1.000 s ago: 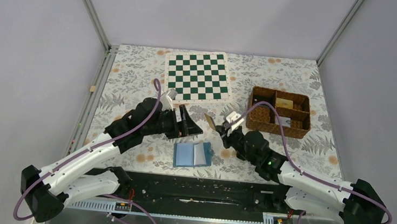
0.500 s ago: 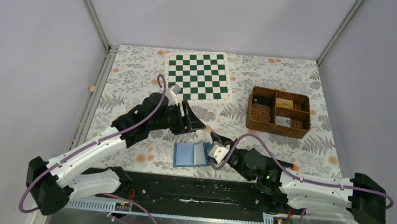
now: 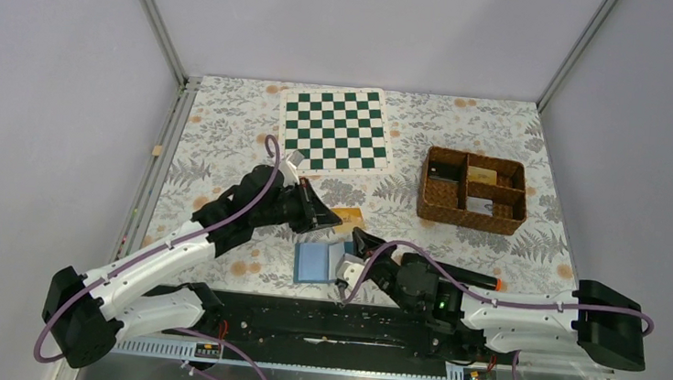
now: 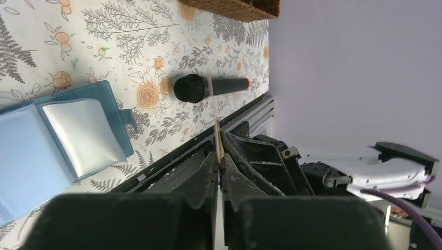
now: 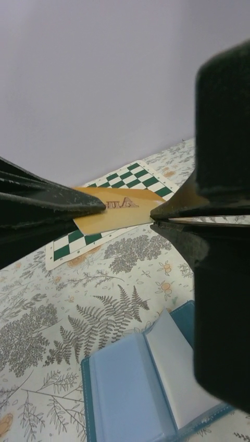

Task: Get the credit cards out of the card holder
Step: Place the credit card in the storage box.

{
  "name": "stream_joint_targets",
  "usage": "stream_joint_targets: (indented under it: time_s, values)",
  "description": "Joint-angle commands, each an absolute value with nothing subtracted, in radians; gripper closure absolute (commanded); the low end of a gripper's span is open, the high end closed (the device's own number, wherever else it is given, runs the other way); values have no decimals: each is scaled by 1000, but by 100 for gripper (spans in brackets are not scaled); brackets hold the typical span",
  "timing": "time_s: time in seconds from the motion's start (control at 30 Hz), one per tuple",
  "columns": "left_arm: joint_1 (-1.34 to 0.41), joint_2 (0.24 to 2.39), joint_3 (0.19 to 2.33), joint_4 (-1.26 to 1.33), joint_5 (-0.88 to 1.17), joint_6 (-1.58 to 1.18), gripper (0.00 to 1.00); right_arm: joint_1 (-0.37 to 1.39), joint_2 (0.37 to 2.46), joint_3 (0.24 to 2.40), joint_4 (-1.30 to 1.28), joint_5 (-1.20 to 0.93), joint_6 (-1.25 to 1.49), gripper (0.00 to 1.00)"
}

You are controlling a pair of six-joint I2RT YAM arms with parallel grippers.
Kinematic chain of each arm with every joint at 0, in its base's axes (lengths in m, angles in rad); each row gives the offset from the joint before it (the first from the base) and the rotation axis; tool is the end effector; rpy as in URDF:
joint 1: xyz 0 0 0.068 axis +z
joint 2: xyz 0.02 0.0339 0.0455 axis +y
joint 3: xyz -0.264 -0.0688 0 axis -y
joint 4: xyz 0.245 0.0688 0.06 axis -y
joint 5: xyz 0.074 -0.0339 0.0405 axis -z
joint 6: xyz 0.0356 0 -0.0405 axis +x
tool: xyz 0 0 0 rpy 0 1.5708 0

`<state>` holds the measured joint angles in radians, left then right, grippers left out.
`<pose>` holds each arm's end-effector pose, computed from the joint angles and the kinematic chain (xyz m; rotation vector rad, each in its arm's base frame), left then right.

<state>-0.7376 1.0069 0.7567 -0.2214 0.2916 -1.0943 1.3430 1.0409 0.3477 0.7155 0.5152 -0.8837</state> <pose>0.1614 -0.1605 0.2850 -0.2078 2.3380 -1.3448 0.0664 0.2087 0.2332 -1.1658 1.0237 -0.0356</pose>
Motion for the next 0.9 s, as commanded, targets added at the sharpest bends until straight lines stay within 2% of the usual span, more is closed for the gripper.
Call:
stream_joint_targets:
  time_s: [0.0, 0.1, 0.27, 0.37, 0.5, 0.6, 0.7, 0.87]
  values:
    - [-728, 976, 761, -149, 336, -1075, 100, 1351, 1039, 364, 764, 553, -845, 83]
    - [-722, 979, 759, -111, 368, -1030, 100, 1352, 995, 377, 662, 548, -725, 57]
    - [-707, 985, 756, -111, 411, -864, 100, 1350, 854, 450, 318, 544, -402, 41]
    - [-688, 958, 733, -115, 431, -808, 100, 1349, 785, 527, 120, 505, -228, 35]
    - [-673, 903, 706, -80, 455, -760, 100, 1297, 713, 568, 11, 382, -55, 31]
    - [-672, 881, 713, -101, 457, -710, 100, 1157, 697, 583, -22, 182, 137, 31]
    - [-673, 878, 731, -149, 472, -677, 100, 992, 737, 610, -14, -82, 301, 35]
    - [-671, 947, 820, -315, 604, -529, 100, 983, 794, 713, -100, -198, 213, 32]
